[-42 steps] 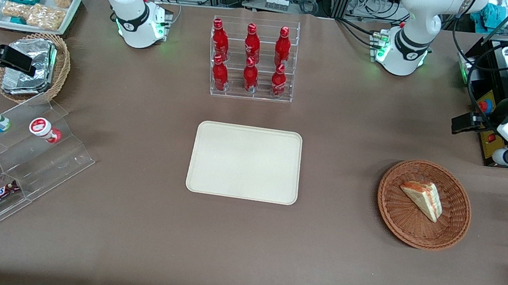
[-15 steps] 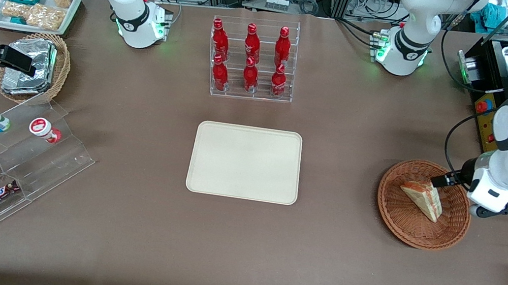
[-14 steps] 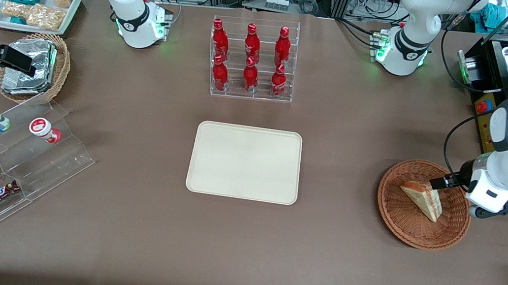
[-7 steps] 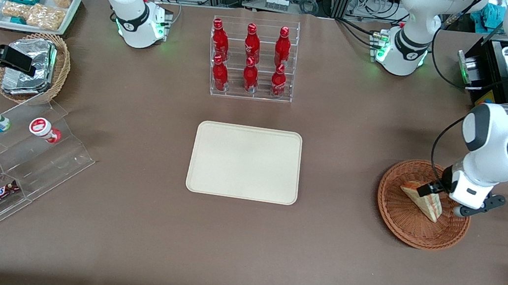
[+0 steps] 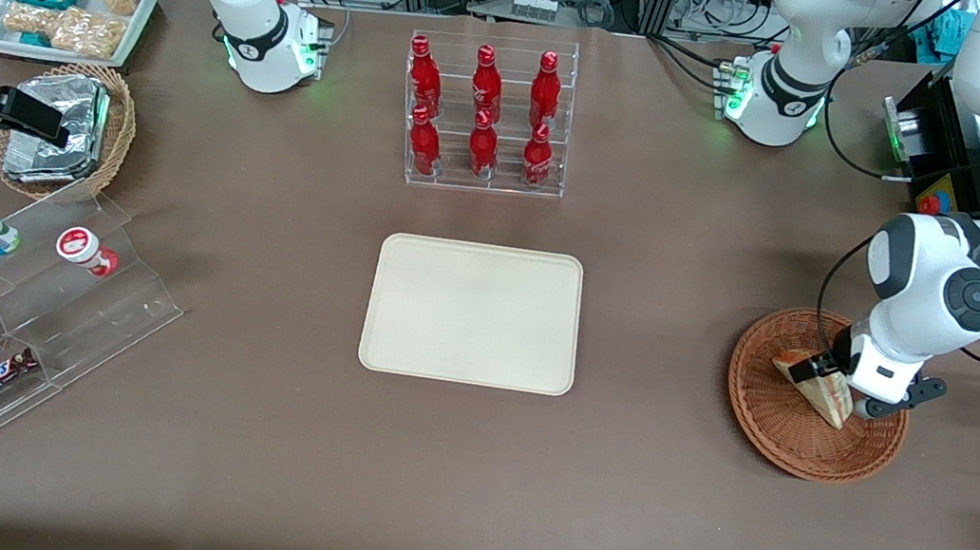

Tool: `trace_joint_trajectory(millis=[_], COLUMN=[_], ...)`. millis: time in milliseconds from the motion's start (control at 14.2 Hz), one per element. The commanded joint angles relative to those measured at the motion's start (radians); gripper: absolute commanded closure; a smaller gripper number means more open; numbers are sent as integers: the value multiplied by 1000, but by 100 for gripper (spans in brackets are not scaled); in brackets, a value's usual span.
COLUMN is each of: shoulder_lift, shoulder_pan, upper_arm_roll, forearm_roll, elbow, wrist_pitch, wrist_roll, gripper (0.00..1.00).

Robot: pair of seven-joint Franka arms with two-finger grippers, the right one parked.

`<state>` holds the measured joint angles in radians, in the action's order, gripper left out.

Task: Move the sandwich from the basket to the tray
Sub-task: 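Close the left gripper on the sandwich and lift it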

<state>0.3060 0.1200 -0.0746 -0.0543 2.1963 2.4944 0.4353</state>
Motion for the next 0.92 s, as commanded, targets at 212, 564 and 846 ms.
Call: trace_joint_trajectory(millis=[212, 564, 846], shoulder_lift=[1, -2, -19], shoulder_pan=[4, -8, -57], upper_arm_roll=[4, 1, -7], forearm_roll=[-9, -9, -7], elbow=[13, -27, -148], wrist_pitch=[20, 6, -196], wrist_roll=[86, 163, 163], gripper=[36, 81, 83])
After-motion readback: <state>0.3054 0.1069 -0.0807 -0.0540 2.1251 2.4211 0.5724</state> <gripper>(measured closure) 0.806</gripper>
